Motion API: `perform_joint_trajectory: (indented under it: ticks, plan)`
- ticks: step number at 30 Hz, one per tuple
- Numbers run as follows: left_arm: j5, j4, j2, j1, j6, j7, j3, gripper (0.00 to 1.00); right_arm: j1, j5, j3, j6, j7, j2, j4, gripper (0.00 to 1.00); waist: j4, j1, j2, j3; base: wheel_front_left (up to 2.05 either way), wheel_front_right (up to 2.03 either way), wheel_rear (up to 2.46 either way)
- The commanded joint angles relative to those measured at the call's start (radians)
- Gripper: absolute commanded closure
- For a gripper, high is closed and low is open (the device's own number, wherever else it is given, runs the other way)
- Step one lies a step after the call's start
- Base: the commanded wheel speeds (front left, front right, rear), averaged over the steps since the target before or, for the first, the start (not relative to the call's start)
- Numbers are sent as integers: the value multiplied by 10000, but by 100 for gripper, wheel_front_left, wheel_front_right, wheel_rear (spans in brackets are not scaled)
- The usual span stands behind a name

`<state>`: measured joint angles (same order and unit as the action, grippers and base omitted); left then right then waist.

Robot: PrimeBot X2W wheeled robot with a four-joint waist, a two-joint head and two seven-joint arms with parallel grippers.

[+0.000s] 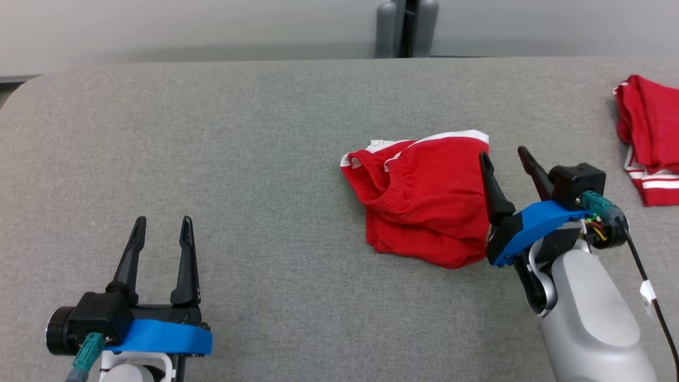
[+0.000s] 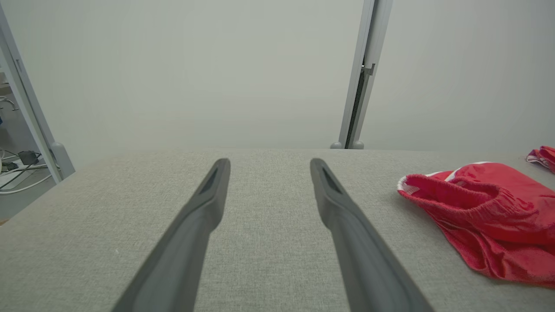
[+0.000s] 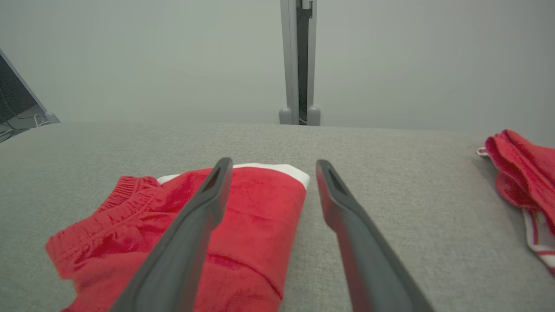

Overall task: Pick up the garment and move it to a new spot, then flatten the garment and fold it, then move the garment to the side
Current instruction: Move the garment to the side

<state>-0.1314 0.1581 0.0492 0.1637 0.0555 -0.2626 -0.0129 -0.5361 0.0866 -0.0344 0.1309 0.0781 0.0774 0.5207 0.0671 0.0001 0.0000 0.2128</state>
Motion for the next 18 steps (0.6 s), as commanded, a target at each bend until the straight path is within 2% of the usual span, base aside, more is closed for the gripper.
perform_joint_trajectory:
  ticks: [1, 13, 18]
  plan:
    - [-70, 16, 35, 176, -35, -25, -56, 0, -198, -85, 110, -5, -135, 37, 521, 0, 245, -1, 0, 255, 0, 0, 0]
    - [-232, 26, 33, 540, -159, -25, -285, 0, -759, -81, 303, -5, 23, -80, 2994, 0, 482, -1, 0, 732, 0, 0, 0]
    - [-285, 69, 33, 598, -198, -25, -354, 0, -876, 465, 125, -5, 141, -220, 3816, 0, 521, -1, 0, 734, 0, 0, 0]
